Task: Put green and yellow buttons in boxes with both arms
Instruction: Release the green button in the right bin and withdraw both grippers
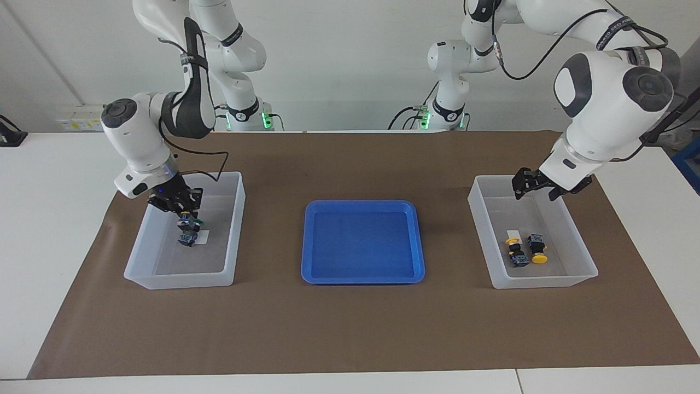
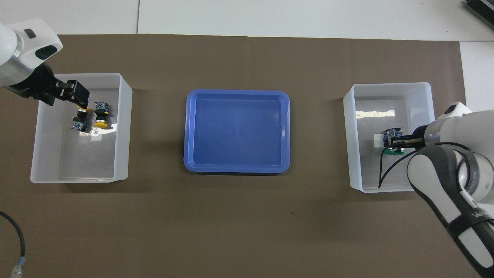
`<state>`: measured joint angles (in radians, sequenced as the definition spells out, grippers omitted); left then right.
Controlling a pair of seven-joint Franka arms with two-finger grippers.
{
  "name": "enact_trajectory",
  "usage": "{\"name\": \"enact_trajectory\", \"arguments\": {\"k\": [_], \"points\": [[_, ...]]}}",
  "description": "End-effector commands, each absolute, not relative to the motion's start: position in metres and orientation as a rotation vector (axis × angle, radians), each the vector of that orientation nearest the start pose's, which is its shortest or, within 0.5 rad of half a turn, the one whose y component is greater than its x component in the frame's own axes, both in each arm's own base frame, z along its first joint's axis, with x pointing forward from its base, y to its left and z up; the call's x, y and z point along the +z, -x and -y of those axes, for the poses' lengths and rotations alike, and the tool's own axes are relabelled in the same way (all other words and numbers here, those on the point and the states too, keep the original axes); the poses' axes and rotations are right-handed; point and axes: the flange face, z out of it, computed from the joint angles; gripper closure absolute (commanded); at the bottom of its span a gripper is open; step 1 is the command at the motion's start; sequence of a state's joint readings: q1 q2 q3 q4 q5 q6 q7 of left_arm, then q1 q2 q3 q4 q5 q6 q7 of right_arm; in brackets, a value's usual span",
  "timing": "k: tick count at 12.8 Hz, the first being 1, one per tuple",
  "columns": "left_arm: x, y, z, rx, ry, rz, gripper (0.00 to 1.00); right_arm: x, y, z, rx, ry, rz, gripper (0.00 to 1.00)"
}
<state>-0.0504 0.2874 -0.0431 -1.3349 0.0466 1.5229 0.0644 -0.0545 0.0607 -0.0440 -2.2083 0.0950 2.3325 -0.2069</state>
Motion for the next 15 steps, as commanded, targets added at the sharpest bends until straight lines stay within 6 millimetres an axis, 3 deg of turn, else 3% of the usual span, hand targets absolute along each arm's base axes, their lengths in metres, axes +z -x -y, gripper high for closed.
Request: {"name": "enact_trajectory", "arguments": {"k": [1, 2, 4, 5, 6, 8, 11, 15], "points": [[0.588, -0.594, 0.05, 0.146, 3.075, -0.199, 0.1, 0.343, -0.545, 0.042, -0.147, 3.058, 0.078, 1.0], [0.583, -0.582, 0.05, 0.155, 3.071, -0.205, 0.09, 0.334, -0.545, 0.042, -0.13, 3.059, 0.076, 0.84], [0.574, -0.56, 0.049, 0.118, 3.071, -0.207, 0.07, 0.331, -0.547, 0.044, -0.135, 3.061, 0.07, 0.13], [0.563, -0.549, 0.048, 0.103, 3.07, -0.213, 0.06, 0.33, -0.547, 0.044, -0.135, 3.061, 0.07, 0.0], [0.554, -0.54, 0.047, 0.078, 3.07, -0.215, 0.04, 0.333, -0.548, 0.046, -0.14, 3.061, 0.064, 0.0], [0.553, -0.539, 0.046, 0.045, 3.072, -0.211, 0.0, 0.353, -0.554, 0.048, -0.189, 3.06, 0.063, 0.0], [0.575, -0.548, 0.05, -0.033, 3.083, -0.213, 0.0, 0.419, -0.558, 0.051, -0.286, 3.048, -0.003, 0.0], [0.621, -0.547, 0.049, -0.03, 3.104, -0.197, 0.0, 0.492, -0.555, 0.051, -0.255, 3.098, -0.096, 0.0]]}}
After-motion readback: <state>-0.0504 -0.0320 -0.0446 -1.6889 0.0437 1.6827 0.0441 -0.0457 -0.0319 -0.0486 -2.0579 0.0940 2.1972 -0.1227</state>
